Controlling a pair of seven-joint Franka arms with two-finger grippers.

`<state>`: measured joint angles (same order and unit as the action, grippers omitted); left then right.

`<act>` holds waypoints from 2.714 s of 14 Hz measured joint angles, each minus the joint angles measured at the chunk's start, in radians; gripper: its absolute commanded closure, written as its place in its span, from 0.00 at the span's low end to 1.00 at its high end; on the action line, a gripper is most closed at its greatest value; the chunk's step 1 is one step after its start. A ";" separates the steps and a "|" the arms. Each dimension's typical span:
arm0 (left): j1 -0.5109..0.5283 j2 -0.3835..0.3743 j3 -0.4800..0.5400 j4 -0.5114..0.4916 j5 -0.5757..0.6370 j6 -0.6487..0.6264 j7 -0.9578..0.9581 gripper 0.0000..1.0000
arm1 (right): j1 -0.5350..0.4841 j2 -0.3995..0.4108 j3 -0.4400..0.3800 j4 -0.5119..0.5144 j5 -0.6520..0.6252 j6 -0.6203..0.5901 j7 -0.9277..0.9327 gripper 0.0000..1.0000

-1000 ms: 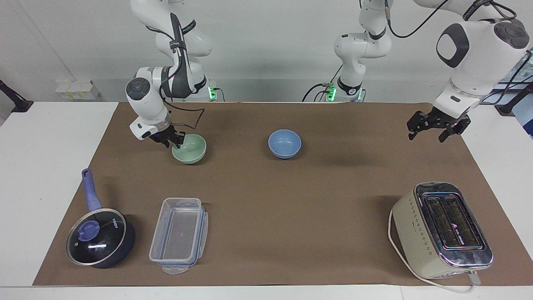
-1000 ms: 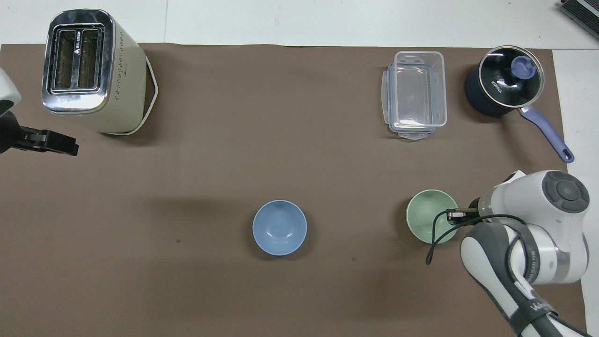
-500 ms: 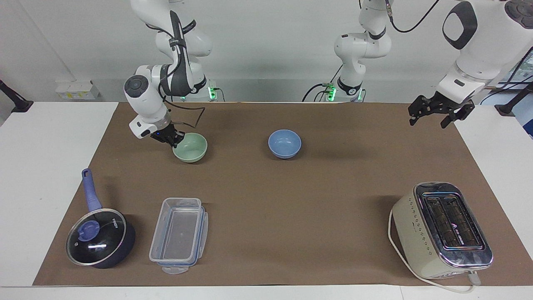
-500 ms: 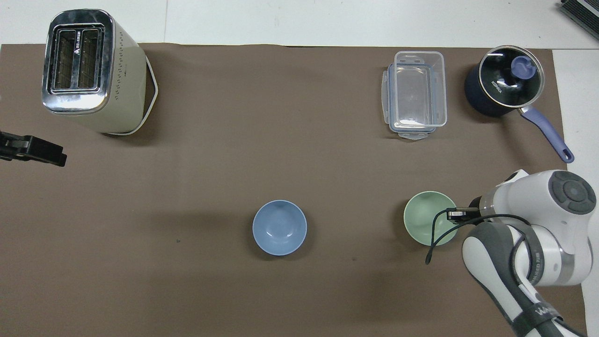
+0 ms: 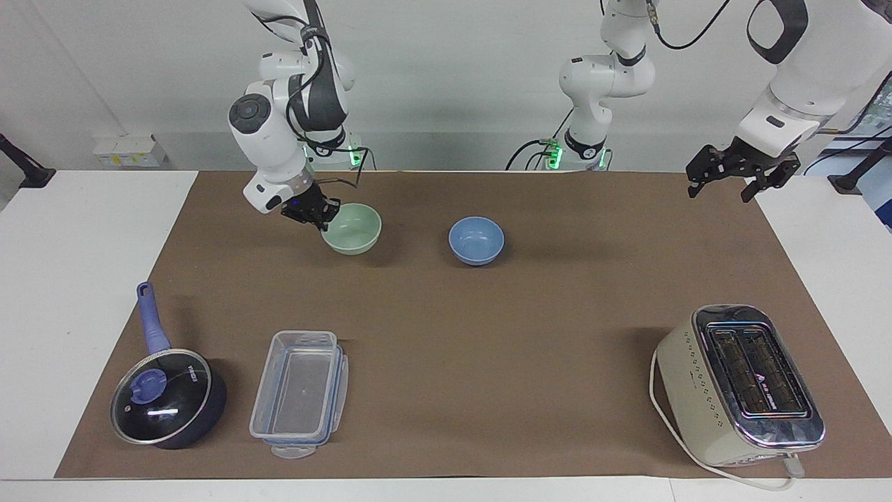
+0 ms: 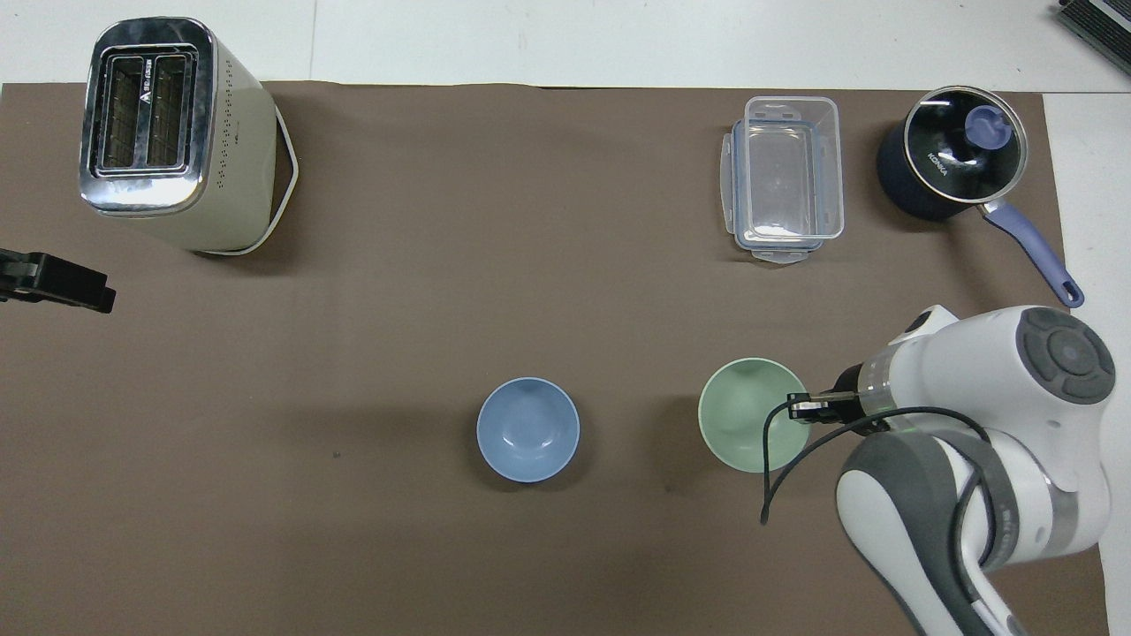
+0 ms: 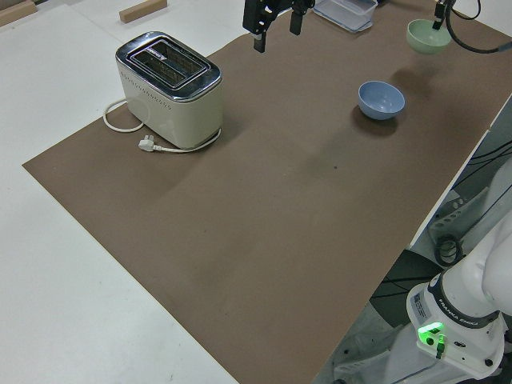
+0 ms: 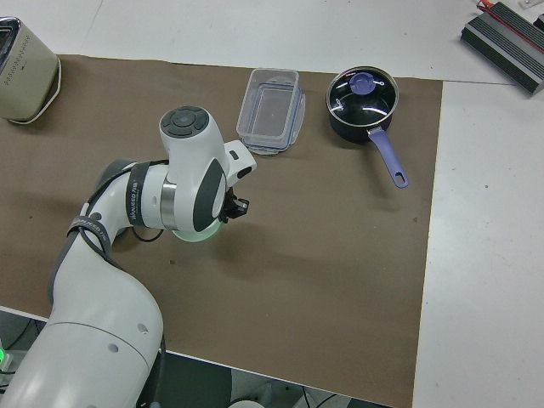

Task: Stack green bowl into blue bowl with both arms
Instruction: 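Lift the green bowl with the right gripper and carry it over the blue bowl, then lower the green bowl into the blue bowl with the right gripper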

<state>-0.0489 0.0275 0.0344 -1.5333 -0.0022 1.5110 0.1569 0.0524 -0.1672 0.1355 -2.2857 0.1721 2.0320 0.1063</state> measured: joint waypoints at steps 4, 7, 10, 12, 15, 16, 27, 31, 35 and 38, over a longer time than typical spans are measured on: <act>0.000 0.000 -0.002 0.001 0.000 -0.016 -0.012 0.00 | 0.175 0.006 0.005 0.037 0.031 0.022 0.185 1.00; 0.000 0.000 -0.010 0.001 0.000 -0.016 -0.026 0.00 | 0.309 0.061 0.008 0.111 0.041 0.050 0.337 1.00; 0.000 0.000 -0.011 0.001 0.000 -0.017 -0.038 0.00 | 0.405 0.155 0.010 0.164 0.041 0.119 0.444 1.00; 0.001 0.000 -0.004 0.001 0.000 -0.017 -0.040 0.00 | 0.435 0.209 0.010 0.186 0.041 0.139 0.471 1.00; 0.002 0.000 0.009 0.001 0.000 -0.017 -0.040 0.00 | 0.437 0.247 0.009 0.198 0.041 0.144 0.473 1.00; 0.002 0.000 0.009 0.001 0.000 -0.017 -0.040 0.00 | 0.441 0.253 0.009 0.198 0.041 0.147 0.473 1.00; 0.002 0.000 0.008 0.001 0.000 -0.017 -0.040 0.00 | 0.462 0.314 0.009 0.162 0.041 0.273 0.479 1.00; 0.002 0.000 0.008 0.001 0.000 -0.017 -0.040 0.00 | 0.467 0.317 0.009 0.162 0.041 0.275 0.479 0.75; 0.002 0.000 0.008 0.001 0.000 -0.017 -0.040 0.00 | 0.468 0.315 0.009 0.166 0.041 0.273 0.479 0.39; 0.002 0.000 0.008 0.001 0.000 -0.017 -0.040 0.00 | 0.463 0.283 0.005 0.180 0.041 0.234 0.479 0.26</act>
<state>-0.0466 0.0275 0.0424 -1.5324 -0.0022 1.4937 0.1166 0.5152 0.1163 0.1410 -2.1060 0.2132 2.2658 0.5852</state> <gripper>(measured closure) 0.000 0.344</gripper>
